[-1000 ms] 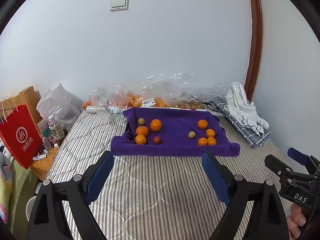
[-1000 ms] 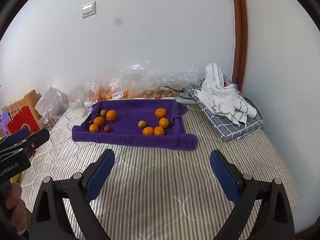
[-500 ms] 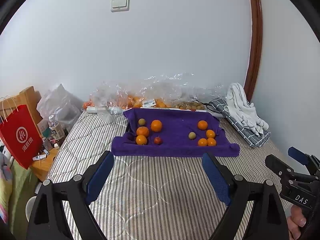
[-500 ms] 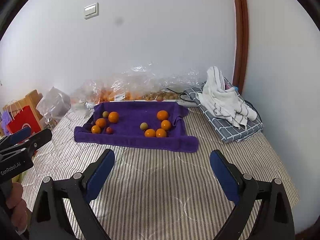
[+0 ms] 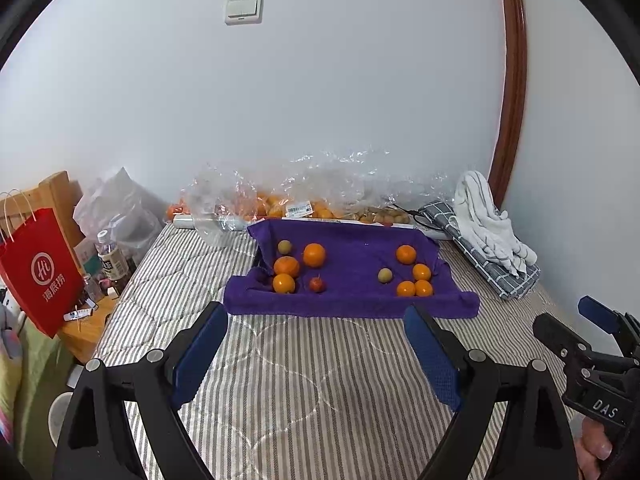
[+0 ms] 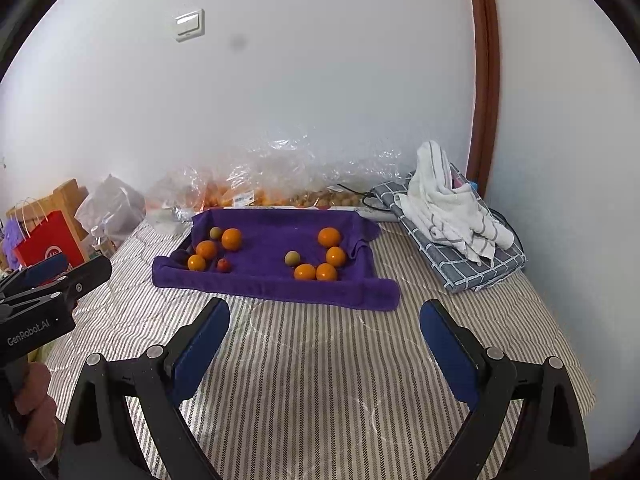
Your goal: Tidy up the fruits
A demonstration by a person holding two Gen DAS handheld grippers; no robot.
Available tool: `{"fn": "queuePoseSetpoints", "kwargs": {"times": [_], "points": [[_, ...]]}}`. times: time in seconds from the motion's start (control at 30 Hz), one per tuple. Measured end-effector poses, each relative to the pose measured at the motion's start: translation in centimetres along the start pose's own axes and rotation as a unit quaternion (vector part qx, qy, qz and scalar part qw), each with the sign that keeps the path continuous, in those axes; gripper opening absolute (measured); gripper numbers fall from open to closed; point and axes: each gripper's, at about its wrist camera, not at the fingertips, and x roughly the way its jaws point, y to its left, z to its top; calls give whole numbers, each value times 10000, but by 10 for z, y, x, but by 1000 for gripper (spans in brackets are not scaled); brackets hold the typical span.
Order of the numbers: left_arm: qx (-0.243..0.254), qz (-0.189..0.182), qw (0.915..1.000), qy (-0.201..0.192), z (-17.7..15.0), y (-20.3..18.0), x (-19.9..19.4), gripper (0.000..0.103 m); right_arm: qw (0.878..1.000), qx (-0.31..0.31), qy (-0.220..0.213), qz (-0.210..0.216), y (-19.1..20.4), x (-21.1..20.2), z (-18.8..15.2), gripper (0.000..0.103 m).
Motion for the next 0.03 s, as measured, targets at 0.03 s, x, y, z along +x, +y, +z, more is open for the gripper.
{"fn": "queuePoseSetpoints", "kwargs": {"times": [0.03], "points": [[-7, 2, 10000, -9, 0, 0, 1, 89, 10000, -4, -6, 9, 0, 0, 0, 95]]}}
